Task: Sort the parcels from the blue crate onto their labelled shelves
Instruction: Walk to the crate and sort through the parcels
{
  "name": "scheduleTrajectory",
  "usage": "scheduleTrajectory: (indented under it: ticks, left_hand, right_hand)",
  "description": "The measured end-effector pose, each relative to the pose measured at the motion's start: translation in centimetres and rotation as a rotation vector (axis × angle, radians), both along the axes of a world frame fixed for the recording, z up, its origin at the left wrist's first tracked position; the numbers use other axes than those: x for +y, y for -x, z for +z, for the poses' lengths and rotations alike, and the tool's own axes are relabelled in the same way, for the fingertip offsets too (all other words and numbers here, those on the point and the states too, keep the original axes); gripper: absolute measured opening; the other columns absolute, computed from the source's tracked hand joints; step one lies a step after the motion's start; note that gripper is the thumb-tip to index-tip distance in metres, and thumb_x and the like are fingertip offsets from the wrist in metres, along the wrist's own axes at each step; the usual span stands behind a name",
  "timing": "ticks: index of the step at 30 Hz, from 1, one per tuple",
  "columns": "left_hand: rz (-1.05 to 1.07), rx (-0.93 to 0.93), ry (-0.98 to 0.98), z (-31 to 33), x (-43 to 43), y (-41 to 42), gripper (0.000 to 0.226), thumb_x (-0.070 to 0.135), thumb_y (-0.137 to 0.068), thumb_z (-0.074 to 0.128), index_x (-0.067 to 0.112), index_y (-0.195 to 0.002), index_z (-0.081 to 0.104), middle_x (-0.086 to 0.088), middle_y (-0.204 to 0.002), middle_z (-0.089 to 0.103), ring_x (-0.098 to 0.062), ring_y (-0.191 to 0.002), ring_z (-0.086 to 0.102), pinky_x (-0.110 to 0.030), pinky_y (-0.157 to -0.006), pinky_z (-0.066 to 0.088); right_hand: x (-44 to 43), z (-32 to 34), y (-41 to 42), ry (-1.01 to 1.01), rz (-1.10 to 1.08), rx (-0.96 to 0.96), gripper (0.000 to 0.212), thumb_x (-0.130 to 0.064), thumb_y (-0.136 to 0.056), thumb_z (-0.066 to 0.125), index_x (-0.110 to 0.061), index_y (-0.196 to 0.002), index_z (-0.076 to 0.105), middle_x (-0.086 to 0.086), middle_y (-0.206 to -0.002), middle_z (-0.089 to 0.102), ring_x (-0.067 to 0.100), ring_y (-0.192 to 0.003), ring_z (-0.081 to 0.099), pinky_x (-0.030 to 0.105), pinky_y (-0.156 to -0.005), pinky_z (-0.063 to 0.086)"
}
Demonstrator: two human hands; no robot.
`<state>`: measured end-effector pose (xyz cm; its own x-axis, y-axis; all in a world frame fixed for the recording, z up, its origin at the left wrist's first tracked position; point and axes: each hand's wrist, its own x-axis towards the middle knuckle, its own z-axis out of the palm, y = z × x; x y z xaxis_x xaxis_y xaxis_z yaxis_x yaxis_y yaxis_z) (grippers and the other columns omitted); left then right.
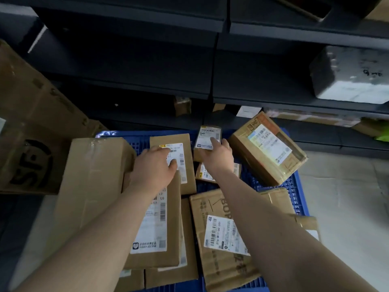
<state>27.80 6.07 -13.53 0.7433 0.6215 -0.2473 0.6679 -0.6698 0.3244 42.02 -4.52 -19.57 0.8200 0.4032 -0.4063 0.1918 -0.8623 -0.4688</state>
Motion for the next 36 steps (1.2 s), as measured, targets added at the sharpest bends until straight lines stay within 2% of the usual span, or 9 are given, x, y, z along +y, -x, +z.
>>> scheduleTrajectory:
  ticks: [7, 12, 19, 24, 27, 29, 30, 33, 36]
  left_hand:
    - [0.042, -0.017, 0.004, -1.9, 0.3, -1.1, 0.045, 0.036, -0.093, 0.052, 0.015, -0.132, 0.056, -0.007, -0.129, 0.058, -0.027, -0.115, 0.054, -0.038, -0.094, 0.046]
    - [0.061, -0.044, 0.033, -2.0, 0.2, -1.1, 0.043, 0.035, -0.092, 0.052, 0.014, -0.13, 0.057, -0.008, -0.127, 0.06, -0.027, -0.111, 0.058, -0.04, -0.093, 0.048]
    - [0.069, -0.054, 0.071, -1.6, -0.1, -1.4, 0.045, 0.035, -0.093, 0.051, 0.014, -0.133, 0.054, -0.008, -0.13, 0.058, -0.026, -0.115, 0.055, -0.039, -0.095, 0.047]
    - [0.152, -0.126, 0.325, -0.6, -1.1, -2.9, 0.055, 0.045, -0.095, 0.048, 0.018, -0.143, 0.041, -0.004, -0.138, 0.052, -0.021, -0.124, 0.05, -0.03, -0.098, 0.039]
    - [0.22, -0.161, 0.534, 0.3, -1.7, -4.3, 0.062, 0.052, -0.093, 0.047, 0.025, -0.147, 0.032, 0.002, -0.135, 0.053, -0.016, -0.121, 0.05, -0.025, -0.092, 0.039]
    - [0.237, -0.199, 0.638, 0.5, -1.9, -5.1, 0.056, 0.05, -0.093, 0.05, 0.032, -0.144, 0.034, 0.008, -0.124, 0.058, -0.009, -0.109, 0.054, -0.016, -0.081, 0.04]
    - [0.249, -0.233, 0.673, 0.5, -2.0, -5.3, 0.054, 0.049, -0.092, 0.053, 0.035, -0.141, 0.036, 0.01, -0.122, 0.061, -0.007, -0.106, 0.056, -0.017, -0.08, 0.043]
    - [0.345, -0.318, 0.755, 0.0, -1.9, -5.6, 0.056, 0.04, -0.089, 0.063, 0.034, -0.137, 0.037, 0.006, -0.125, 0.062, -0.014, -0.106, 0.062, -0.037, -0.091, 0.052]
    - [0.372, -0.345, 0.723, -0.3, -1.6, -5.5, 0.056, 0.031, -0.091, 0.062, 0.03, -0.14, 0.034, 0.005, -0.131, 0.057, -0.017, -0.113, 0.059, -0.032, -0.091, 0.048]
  right_hand:
    - [1.9, -3.2, -1.5, 0.053, -0.031, 0.031, 0.081, -0.065, -0.073, 0.06, -0.029, -0.141, 0.035, 0.011, -0.15, 0.022, 0.03, -0.135, 0.028, 0.049, -0.104, 0.037]
    - [1.5, -3.4, -1.4, 0.051, -0.055, 0.1, 0.078, -0.054, -0.064, 0.068, -0.028, -0.13, 0.036, 0.008, -0.129, 0.035, 0.03, -0.108, 0.049, 0.044, -0.081, 0.053]
    - [-0.8, -1.5, -0.6, -0.103, -0.117, 0.149, 0.079, -0.045, -0.062, 0.068, -0.028, -0.13, 0.031, 0.002, -0.129, 0.035, 0.024, -0.107, 0.048, 0.043, -0.083, 0.052]
    - [-3.4, 1.6, 0.3, -0.36, -0.093, 0.141, 0.08, -0.036, -0.068, 0.073, -0.031, -0.135, 0.03, -0.009, -0.13, 0.036, 0.006, -0.1, 0.045, 0.014, -0.063, 0.042]
    - [-4.3, 2.9, 0.8, -0.484, -0.017, 0.082, 0.08, -0.03, -0.069, 0.074, -0.028, -0.136, 0.032, -0.01, -0.129, 0.039, -0.001, -0.105, 0.043, 0.007, -0.072, 0.038]
    - [-4.6, 3.4, 1.0, -0.536, 0.047, 0.042, 0.081, -0.03, -0.068, 0.075, -0.025, -0.137, 0.033, -0.009, -0.129, 0.041, -0.003, -0.11, 0.043, 0.013, -0.083, 0.042]
    - [-4.7, 3.5, 1.1, -0.551, 0.076, 0.032, 0.082, -0.031, -0.067, 0.076, -0.024, -0.137, 0.033, -0.009, -0.129, 0.042, -0.002, -0.112, 0.043, 0.016, -0.087, 0.044]
    - [-4.9, 3.5, 0.8, -0.57, 0.149, 0.071, 0.085, -0.038, -0.067, 0.079, -0.028, -0.138, 0.033, -0.011, -0.13, 0.044, 0.0, -0.117, 0.045, 0.02, -0.093, 0.044]
    - [-5.5, 2.6, -0.7, -0.479, 0.194, 0.197, 0.083, -0.041, -0.072, 0.078, -0.032, -0.141, 0.032, -0.013, -0.137, 0.046, 0.001, -0.123, 0.044, 0.026, -0.102, 0.04]
